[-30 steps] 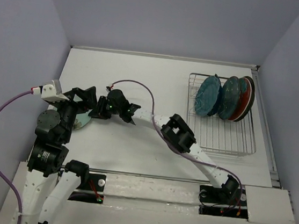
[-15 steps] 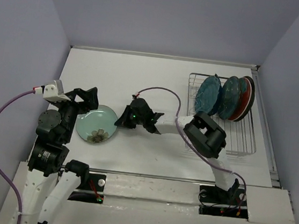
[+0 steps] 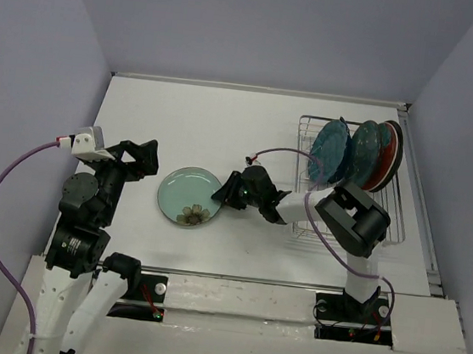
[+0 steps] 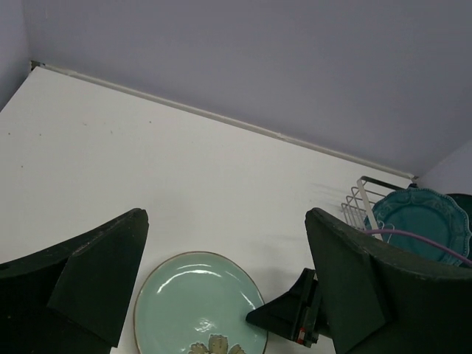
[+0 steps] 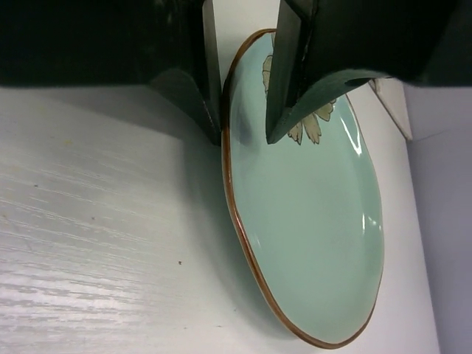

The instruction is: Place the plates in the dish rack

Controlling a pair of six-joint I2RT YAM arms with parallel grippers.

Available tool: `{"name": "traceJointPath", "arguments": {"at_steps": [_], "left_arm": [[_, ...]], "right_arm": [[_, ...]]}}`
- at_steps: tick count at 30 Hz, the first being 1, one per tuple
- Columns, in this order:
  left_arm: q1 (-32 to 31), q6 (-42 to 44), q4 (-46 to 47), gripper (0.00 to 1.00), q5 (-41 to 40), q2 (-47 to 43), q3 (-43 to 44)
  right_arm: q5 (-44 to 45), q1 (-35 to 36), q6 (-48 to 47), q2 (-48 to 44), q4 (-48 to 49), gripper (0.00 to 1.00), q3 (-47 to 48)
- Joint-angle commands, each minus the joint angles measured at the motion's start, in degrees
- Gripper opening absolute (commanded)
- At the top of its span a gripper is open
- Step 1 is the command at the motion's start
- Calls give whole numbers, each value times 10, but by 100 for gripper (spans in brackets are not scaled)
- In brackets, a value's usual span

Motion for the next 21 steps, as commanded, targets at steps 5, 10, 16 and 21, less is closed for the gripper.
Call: {"name": "traceJointPath", "arguments": {"at_steps": [5,10,16,21], "left_arm": [[-3,7,31,99,7,3,-8],[-3,9,31,99,7,1,-8],[-3,10,31,99,7,-2,-8],[-5,11,33,99,14,-4,-10]], "right_arm": [[-85,0,47,58,120,37,-4],[-104,-6,66,79,143,7,1],[-63,-16,2,-28,128,7,17],[111,-27,-138,-171,-48,7,89]]}}
